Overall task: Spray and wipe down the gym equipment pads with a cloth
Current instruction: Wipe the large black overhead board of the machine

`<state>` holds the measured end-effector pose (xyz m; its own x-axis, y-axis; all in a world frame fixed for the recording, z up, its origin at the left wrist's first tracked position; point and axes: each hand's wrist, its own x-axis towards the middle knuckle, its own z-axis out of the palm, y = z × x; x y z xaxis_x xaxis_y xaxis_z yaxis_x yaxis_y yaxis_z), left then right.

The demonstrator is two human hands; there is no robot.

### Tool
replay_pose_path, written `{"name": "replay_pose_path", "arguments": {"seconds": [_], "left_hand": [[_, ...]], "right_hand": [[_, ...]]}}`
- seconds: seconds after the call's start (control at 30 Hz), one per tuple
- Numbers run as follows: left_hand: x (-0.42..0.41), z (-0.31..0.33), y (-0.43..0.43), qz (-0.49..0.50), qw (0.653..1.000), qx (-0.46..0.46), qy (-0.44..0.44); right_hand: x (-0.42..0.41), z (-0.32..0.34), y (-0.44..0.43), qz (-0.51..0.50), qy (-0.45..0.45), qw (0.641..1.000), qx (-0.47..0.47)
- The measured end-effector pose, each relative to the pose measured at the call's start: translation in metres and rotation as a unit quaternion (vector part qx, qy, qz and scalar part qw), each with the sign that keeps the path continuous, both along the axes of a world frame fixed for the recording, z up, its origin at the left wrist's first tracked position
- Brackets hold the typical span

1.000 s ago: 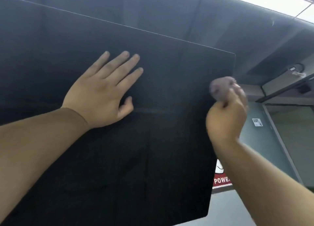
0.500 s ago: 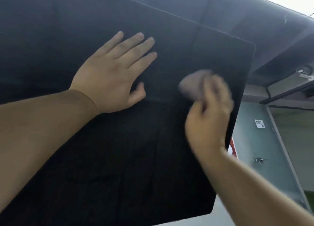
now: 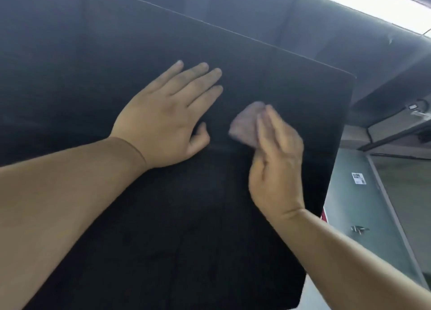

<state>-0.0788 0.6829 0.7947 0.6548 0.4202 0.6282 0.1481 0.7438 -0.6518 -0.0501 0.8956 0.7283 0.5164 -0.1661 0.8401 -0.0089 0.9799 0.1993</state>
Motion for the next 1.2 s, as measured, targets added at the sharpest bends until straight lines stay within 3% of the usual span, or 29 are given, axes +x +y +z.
{"name": "replay_pose_path", "arguments": {"seconds": [0.03,0.1,0.17,0.23,0.33,0.43,0.5,0.57,0.63,0.7,0.83,0.9,0.97,1.03,1.1,1.2], "left_hand": [[-0.001,-0.001,0.0,-0.001,1.0,0.003,0.002],[-0.002,-0.002,0.001,-0.001,1.0,0.007,0.009],[-0.001,-0.001,0.001,-0.003,1.0,0.006,0.012],[0.0,-0.001,0.001,-0.002,1.0,0.003,0.006],[0.002,-0.003,0.0,-0.002,1.0,0.001,-0.006],[0.004,-0.003,0.001,-0.006,1.0,-0.001,-0.014],[0.004,-0.003,0.0,-0.003,1.0,-0.001,-0.019],[0.004,-0.003,0.0,0.002,1.0,0.004,-0.02],[0.004,-0.003,0.0,0.001,1.0,0.005,-0.017],[0.005,-0.003,0.001,-0.009,1.0,0.007,-0.02],[0.004,-0.004,0.0,-0.017,1.0,0.011,-0.013],[0.004,-0.004,0.001,-0.017,1.0,0.012,-0.01],[0.002,-0.004,0.0,-0.019,1.0,0.021,-0.006],[0.001,-0.005,0.0,-0.031,0.999,0.019,-0.008],[0.001,-0.004,-0.001,-0.037,0.999,0.011,-0.013],[0.002,-0.004,-0.003,-0.041,0.999,-0.009,-0.034]], "right_hand": [[0.012,0.025,0.018,0.062,0.062,0.993,-0.073],[0.038,0.065,0.03,0.201,0.151,0.946,-0.204],[0.042,0.076,0.013,0.195,0.087,0.942,-0.26],[0.031,0.058,-0.008,0.137,0.03,0.964,-0.225],[0.022,0.024,-0.01,0.064,-0.052,0.992,-0.091],[0.048,0.036,0.029,-0.03,-0.112,0.993,0.026],[0.07,0.057,0.042,0.033,-0.087,0.996,-0.018],[0.077,0.075,0.031,0.141,-0.049,0.976,-0.156],[0.065,0.071,-0.005,0.125,-0.043,0.968,-0.213],[0.043,0.051,-0.03,0.095,-0.051,0.983,-0.147],[0.03,0.023,-0.021,0.023,-0.134,0.988,0.079],[0.045,0.038,-0.009,0.078,-0.083,0.992,0.058],[0.066,0.067,-0.011,0.18,-0.028,0.981,-0.068],[0.069,0.074,-0.029,0.16,-0.073,0.975,-0.137],[0.055,0.056,-0.049,0.104,-0.128,0.981,-0.099],[0.042,0.023,-0.061,0.102,-0.22,0.969,0.04]]}}
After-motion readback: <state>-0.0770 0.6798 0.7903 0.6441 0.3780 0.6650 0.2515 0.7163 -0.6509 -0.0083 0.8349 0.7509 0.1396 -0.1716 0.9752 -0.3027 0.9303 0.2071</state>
